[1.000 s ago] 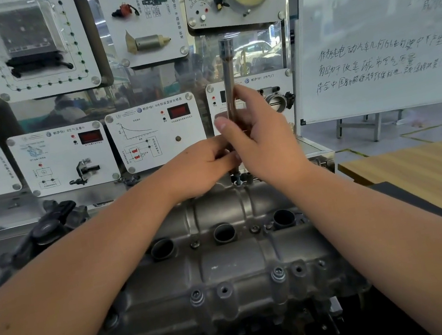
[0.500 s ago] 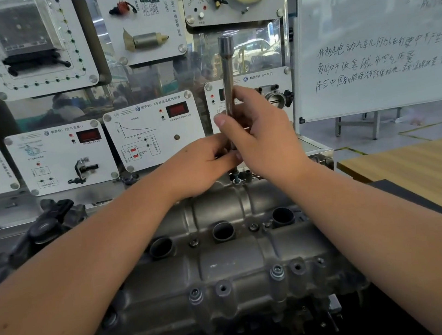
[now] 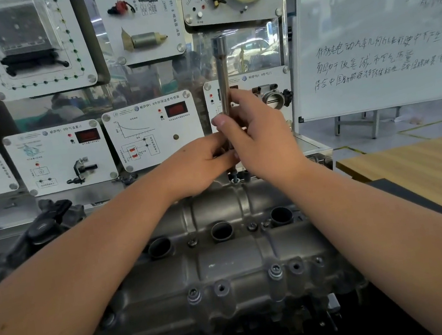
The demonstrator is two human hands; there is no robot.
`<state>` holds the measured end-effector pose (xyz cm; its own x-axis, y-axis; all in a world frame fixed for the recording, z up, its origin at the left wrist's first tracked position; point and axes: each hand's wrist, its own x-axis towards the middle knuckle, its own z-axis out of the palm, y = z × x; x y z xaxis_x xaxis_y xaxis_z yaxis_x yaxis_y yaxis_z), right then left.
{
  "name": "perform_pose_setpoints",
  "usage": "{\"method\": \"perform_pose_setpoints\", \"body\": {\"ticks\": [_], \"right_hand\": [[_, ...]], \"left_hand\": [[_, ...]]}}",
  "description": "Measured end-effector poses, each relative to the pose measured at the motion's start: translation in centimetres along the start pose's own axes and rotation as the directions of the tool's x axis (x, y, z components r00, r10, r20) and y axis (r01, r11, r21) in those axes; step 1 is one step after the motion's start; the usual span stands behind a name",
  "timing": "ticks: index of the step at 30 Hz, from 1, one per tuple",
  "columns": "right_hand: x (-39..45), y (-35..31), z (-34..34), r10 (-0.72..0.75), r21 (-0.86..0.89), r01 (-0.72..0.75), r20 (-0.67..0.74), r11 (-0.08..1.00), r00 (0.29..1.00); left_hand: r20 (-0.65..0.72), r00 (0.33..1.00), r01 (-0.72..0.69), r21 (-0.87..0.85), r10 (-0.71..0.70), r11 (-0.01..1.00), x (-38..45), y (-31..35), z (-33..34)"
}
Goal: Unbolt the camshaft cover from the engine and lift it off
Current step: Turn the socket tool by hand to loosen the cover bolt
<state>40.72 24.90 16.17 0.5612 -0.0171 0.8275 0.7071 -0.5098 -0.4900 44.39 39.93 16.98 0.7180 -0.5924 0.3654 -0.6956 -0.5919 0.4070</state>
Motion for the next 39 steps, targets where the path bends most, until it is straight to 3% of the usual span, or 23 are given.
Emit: {"method": "perform_pose_setpoints", "body": {"ticks": [8,14,23,29,39], "right_hand": [[0.05,0.17,-0.09,0.07,0.058,-0.072,0.046,0.996,0.997],[0.12,0.17,-0.2,-0.016,-0.027,0.015,-0.03,1.0,0.999],[0.06,-0.09,-0.2,0.017,0.052,-0.02,0.046,0.998,0.999],[0.13,-0.16,-0.31,-0.069,-0.018,0.068,-0.014,0.997,0.998],[-0.06,-0.22,-0.22,0.002,0.034,-0.003,0.031,0.999,1.0]], "left_hand": [[0.028,0.998,0.051,-0.033,-0.05,0.998,-0.16,-0.2,-0.06],[0.011,1.0,0.023,-0.009,-0.023,1.0,-0.28,0.27,-0.07],[0.022,0.999,0.029,0.008,-0.029,1.0,-0.19,0.02,-0.12],[0.009,1.0,0.024,-0.02,-0.024,1.0,-0.17,0.13,-0.13],[0.023,0.999,0.046,-0.023,-0.045,0.999,-0.14,0.14,-0.19]]}}
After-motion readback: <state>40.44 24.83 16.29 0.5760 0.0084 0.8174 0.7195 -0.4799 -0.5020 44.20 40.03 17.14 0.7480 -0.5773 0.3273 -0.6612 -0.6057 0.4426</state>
